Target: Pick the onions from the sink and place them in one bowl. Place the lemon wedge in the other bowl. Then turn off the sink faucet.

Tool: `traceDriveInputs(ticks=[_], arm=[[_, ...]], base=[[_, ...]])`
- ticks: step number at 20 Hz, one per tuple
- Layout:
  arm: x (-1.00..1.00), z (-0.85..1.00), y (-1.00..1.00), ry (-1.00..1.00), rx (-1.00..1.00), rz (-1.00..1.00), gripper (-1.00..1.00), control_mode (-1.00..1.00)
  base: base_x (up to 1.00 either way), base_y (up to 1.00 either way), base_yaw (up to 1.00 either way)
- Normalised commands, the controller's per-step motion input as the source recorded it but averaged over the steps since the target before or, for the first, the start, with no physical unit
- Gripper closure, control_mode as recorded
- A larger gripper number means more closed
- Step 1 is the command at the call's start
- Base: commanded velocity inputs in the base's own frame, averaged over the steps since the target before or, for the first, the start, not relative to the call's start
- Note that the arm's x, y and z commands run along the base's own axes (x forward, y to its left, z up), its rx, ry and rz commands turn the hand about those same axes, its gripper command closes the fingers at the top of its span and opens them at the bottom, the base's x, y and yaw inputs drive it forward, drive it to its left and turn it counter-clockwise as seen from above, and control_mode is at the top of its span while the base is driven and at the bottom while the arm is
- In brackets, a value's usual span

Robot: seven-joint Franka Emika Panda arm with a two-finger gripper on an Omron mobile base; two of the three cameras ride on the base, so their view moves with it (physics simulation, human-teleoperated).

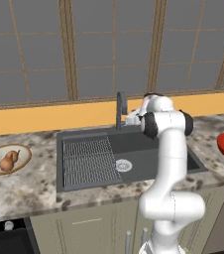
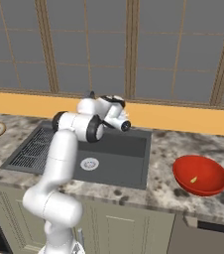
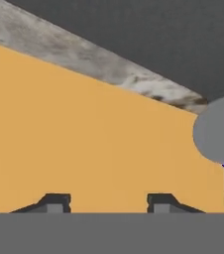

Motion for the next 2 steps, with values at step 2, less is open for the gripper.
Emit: traceDriveInputs(ticks=[2], arm=[[1.0, 0.71, 0.53, -0.17, 0.27, 0.39, -1.0, -1.0]], base=[[0.0, 0.0, 0.0]])
